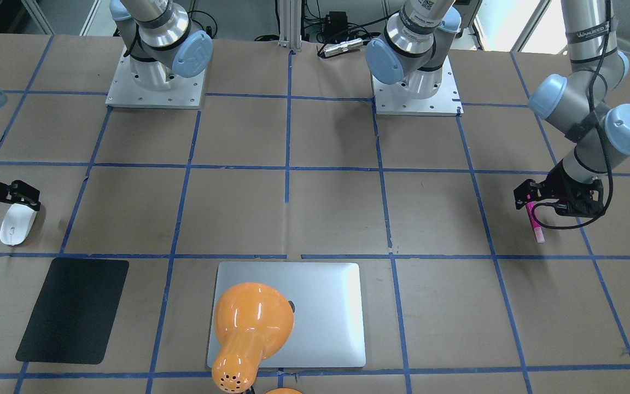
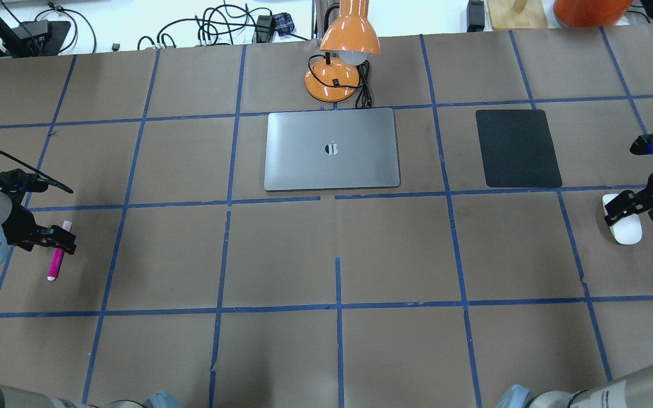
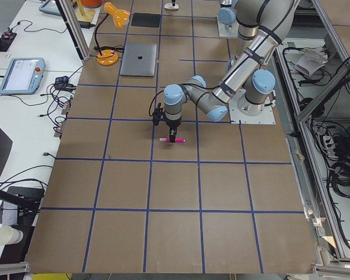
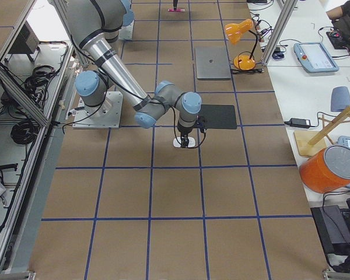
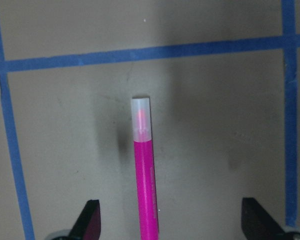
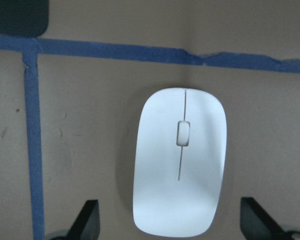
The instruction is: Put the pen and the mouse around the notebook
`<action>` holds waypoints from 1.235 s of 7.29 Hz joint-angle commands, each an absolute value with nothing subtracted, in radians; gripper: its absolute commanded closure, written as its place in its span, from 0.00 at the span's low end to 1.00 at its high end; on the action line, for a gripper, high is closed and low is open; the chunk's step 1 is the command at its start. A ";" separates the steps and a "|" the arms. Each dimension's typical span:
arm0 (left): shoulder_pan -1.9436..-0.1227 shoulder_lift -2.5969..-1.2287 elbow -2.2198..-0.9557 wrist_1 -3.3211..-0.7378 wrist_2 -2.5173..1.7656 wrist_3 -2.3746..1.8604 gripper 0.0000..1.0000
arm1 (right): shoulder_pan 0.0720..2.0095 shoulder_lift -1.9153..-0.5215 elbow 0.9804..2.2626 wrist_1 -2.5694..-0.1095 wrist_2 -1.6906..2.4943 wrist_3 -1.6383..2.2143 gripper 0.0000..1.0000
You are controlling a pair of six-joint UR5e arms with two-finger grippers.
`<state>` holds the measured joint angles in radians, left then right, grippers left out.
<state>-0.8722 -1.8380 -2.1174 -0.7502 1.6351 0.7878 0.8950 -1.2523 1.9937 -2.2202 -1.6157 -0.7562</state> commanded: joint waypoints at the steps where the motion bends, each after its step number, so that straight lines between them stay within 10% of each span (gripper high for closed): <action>1: -0.868 -1.884 -2.114 -0.704 1.637 0.792 0.13 | 0.893 -1.207 1.991 -2.246 -1.621 -0.758 0.00; 2: -0.868 -1.896 -2.114 -0.692 1.637 0.792 0.39 | 0.893 -1.197 1.994 -2.282 -1.620 -0.759 0.00; 4: -0.868 -1.902 -2.114 -0.664 1.635 0.792 1.00 | 0.894 -1.200 1.987 -2.289 -1.635 -0.750 0.76; 9: -0.912 -1.844 -2.112 -0.734 1.655 0.592 1.00 | 1.108 -1.215 1.803 -2.173 -1.621 -0.470 0.85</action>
<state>-0.8865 -1.8697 -2.1136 -0.6936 1.6511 0.7078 1.0156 -1.2167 1.8869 -2.2277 -1.6255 -0.5790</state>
